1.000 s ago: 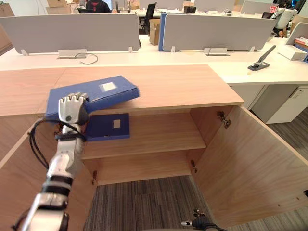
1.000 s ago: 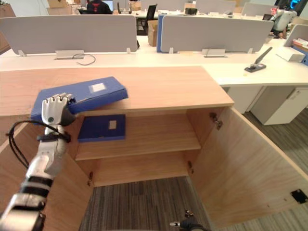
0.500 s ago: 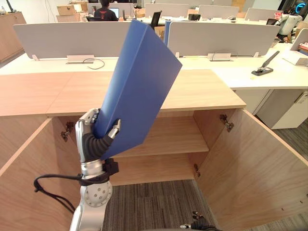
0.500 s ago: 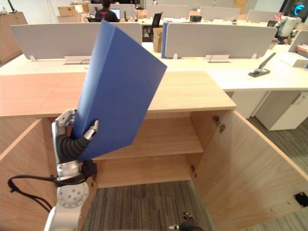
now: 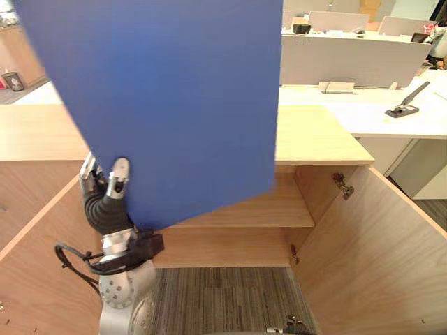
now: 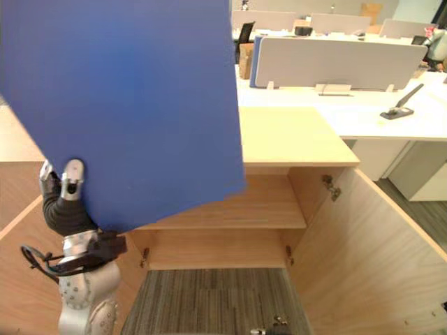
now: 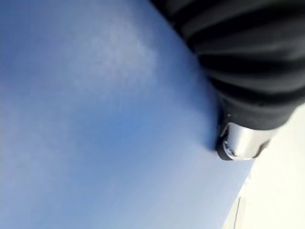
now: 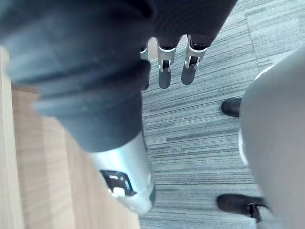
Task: Walk over to the cabinet, pick up the folder, carry it to the office cabinet, place the folder inside the office cabinet, then close the office cabinet door
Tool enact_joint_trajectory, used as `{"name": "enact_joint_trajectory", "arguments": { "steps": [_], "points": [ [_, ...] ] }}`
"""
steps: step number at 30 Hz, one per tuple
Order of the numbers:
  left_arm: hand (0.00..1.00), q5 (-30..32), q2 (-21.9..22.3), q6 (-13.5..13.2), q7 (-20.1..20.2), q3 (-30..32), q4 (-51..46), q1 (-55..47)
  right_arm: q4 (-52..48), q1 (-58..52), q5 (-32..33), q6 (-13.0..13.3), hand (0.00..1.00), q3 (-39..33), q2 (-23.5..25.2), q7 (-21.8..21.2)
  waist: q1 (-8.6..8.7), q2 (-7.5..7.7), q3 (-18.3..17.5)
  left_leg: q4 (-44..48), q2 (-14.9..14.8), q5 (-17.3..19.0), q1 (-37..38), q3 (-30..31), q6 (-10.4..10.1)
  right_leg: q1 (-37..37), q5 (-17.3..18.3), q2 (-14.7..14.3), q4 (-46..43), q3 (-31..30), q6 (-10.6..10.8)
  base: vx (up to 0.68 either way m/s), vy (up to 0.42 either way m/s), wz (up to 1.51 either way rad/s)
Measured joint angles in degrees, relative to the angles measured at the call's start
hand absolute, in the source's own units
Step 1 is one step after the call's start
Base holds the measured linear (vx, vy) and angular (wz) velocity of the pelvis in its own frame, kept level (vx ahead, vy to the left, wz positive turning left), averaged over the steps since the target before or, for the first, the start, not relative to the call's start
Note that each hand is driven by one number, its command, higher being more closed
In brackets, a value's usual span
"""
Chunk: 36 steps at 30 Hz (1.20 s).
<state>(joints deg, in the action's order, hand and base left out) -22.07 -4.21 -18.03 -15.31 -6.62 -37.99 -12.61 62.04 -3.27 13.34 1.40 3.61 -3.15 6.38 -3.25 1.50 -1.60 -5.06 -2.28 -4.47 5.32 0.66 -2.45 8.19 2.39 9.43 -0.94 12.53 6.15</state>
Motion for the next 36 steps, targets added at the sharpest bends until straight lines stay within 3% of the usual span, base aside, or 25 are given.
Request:
{"name": "enact_joint_trajectory", "arguments": {
  "steps": [2, 5, 6, 8, 9, 13, 23, 33, 36],
  "points": [
    [1.00, -5.3, 0.9, 0.0, 2.7, -0.1, 0.0, -1.8, -13.0, -1.1, 4.4, 0.5, 0.00, 2.5, 0.1, 0.0, 0.30, -0.54, 0.4, 0.0, 0.0, -0.2, 0.0, -0.1, 0.0, -0.9, 0.1, 0.0, -0.4, -0.1, -0.1, -0.04, -0.003, -0.02],
    [1.00, -7.6, 0.8, 1.0, 5.5, -0.1, 0.0, -3.9, -27.0, -1.1, 6.6, 1.1, 0.00, 3.4, 0.7, -0.5, 0.59, -0.51, 0.6, 0.0, -0.1, -0.2, -0.2, -0.3, 0.0, -1.1, 0.1, 0.0, -0.4, -0.2, -0.1, -0.01, 0.000, -0.01],
    [1.00, -8.2, 0.8, 1.4, 7.4, 0.2, 0.0, -5.3, -36.4, -0.8, 10.4, 2.8, 0.00, 3.4, 0.7, -1.6, 0.53, -0.28, 0.7, 0.0, -0.1, -0.2, -0.2, -0.3, 0.0, -1.1, 0.0, 0.0, -0.3, -0.2, 0.0, 0.00, 0.000, 0.00],
    [1.00, -9.2, 0.8, 1.7, 8.4, 0.7, 0.0, -6.3, -42.1, -0.5, 13.2, 3.8, 0.00, 3.4, 0.7, -2.4, 0.54, -0.11, 0.8, 0.0, -0.1, -0.2, -0.2, -0.3, 0.0, -1.2, -0.1, 0.0, -0.3, -0.2, 0.1, 0.00, 0.000, 0.00],
    [1.00, -9.5, 0.8, 2.5, 9.3, 1.4, 0.0, -7.2, -49.1, 0.5, 18.4, 5.1, 0.00, 3.4, 0.4, -3.7, 0.54, 0.24, 1.0, 0.0, -0.1, -0.2, -0.2, -0.3, 0.0, -1.1, -0.1, 0.0, -0.2, -0.2, 0.1, 0.00, 0.000, 0.00],
    [1.00, -9.3, 0.6, 3.8, 10.7, 2.5, 0.0, -8.2, -57.7, 5.7, 23.0, 6.1, 0.00, 3.2, -2.4, -6.1, 0.47, 0.95, 1.3, 0.0, -0.1, -0.2, -0.1, -0.4, 0.0, -1.1, -0.1, 0.0, -0.2, -0.2, 0.1, 0.00, 0.000, 0.00],
    [1.00, -9.0, -0.7, 4.5, 13.2, 2.3, -2.7, -10.3, -60.0, 24.7, 30.7, 6.7, 0.00, 7.0, -17.2, -8.7, -0.36, 1.16, 1.5, 0.0, -0.1, -0.2, -0.2, -0.3, 0.0, -1.1, -0.1, 0.0, -0.3, -0.2, 0.1, 0.00, 0.000, 0.00],
    [1.00, -8.7, -2.4, 4.6, 13.8, 2.3, -2.8, -11.4, -59.2, 32.2, 32.8, 6.5, 0.00, 12.2, -23.0, -10.3, -0.54, 1.16, 1.6, 0.0, -0.1, -0.2, -0.4, -0.3, 0.0, -1.1, -0.1, 0.0, -0.3, 0.0, 0.1, 0.00, 0.000, 0.00],
    [1.00, -5.7, -3.3, 4.6, 13.7, 2.6, -2.8, -11.4, -57.6, 34.5, 33.5, 6.4, 0.00, 12.4, -23.7, -10.7, -0.78, 1.22, 1.6, 0.0, -0.1, -0.2, -0.4, -0.3, 0.0, -1.1, -0.1, 0.0, -0.3, 0.0, 0.1, 0.00, 0.000, 0.00]
  ]
}}
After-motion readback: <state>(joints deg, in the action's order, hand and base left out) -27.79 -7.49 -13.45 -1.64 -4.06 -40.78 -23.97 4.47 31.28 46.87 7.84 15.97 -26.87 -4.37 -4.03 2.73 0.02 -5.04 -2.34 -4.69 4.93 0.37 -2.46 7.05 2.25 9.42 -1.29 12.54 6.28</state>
